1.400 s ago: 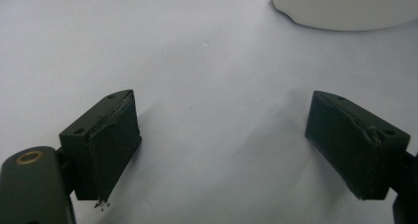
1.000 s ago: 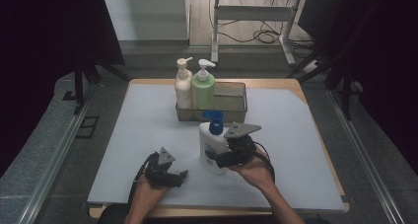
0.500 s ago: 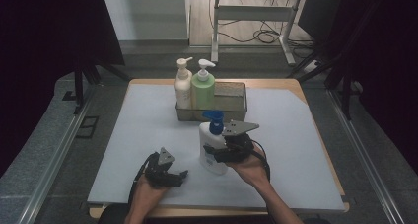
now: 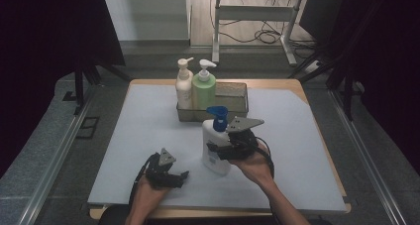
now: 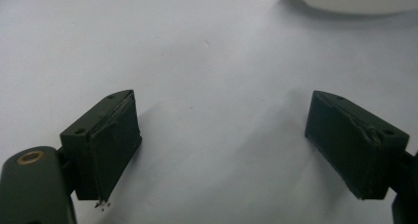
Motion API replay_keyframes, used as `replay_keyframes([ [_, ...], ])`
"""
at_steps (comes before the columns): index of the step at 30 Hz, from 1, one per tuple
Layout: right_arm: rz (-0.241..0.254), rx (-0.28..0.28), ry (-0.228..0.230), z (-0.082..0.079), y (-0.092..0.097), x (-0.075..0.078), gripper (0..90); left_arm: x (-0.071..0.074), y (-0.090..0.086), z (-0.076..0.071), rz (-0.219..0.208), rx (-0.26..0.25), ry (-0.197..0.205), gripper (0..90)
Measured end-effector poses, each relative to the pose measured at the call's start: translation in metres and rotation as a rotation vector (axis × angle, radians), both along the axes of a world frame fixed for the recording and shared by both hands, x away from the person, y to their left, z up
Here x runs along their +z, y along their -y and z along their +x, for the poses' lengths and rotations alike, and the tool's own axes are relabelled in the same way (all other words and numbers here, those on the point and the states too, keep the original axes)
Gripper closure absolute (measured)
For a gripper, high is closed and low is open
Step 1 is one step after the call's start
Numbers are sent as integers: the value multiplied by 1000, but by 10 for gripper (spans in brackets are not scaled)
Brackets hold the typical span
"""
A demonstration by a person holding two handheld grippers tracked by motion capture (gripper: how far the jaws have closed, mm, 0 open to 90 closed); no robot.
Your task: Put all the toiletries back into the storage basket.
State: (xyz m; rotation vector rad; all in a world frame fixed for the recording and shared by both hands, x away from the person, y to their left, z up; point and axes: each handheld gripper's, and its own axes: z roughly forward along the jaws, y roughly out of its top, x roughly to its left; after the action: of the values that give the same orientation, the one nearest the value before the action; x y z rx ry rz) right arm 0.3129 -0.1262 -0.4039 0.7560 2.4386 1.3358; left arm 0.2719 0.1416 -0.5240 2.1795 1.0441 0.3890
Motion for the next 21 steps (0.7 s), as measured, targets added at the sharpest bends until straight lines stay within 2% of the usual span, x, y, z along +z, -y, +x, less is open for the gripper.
replay_keyframes([
  [13, 5, -62, 9, 12, 13, 18, 375, 0, 0, 0, 0, -1, 1, 130],
  [21, 8, -98, 33, 24, 20, 32, 376, 0, 0, 0, 0, 0, 0, 129],
])
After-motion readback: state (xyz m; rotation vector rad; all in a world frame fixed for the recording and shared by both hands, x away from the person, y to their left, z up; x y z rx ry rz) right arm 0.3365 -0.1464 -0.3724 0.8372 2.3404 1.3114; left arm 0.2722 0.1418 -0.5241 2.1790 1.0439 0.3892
